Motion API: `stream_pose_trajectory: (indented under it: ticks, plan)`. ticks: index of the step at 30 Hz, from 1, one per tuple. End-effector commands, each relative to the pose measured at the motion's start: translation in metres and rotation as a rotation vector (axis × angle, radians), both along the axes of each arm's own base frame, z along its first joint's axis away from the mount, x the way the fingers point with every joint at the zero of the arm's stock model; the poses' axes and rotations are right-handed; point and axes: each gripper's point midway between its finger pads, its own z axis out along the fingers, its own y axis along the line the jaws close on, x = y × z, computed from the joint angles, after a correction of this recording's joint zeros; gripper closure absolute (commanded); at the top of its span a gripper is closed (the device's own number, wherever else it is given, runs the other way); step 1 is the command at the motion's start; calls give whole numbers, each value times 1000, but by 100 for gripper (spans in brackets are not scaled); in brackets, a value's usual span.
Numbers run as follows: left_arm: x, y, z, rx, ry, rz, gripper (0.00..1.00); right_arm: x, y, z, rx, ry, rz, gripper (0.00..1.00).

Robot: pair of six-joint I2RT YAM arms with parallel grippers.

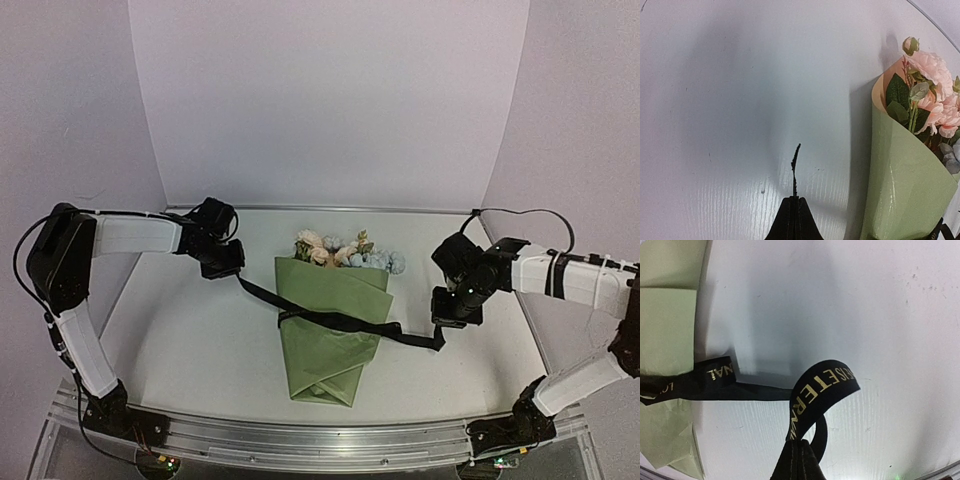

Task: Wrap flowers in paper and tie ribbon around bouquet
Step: Adjust the ribbon on the folded bouquet.

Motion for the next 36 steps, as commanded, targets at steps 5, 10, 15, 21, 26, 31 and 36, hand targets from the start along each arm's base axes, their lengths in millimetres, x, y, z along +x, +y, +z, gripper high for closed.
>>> stream_pose_trajectory:
  ticks: [5,10,15,21,26,31,36]
  plan:
    - [0,54,34,-20,-98,199,100,10,-91,1,-235,-13,-242,100]
    - [-18,100,24,-42,-74,344,100,27,-117,5,-291,-24,-342,100]
    - [-34,128,6,-82,-30,415,100,41,-136,3,-333,-14,-415,100]
    - [-44,130,-8,-94,-2,400,100,47,-160,-7,-333,40,-508,100]
    - [-50,137,-26,-97,49,415,100,53,-168,-15,-304,80,-551,100]
    - [-47,120,-28,-191,70,358,100,65,-150,-23,-204,108,-531,100]
    - [-52,110,-25,-267,90,357,85,63,-141,-30,-147,124,-536,95]
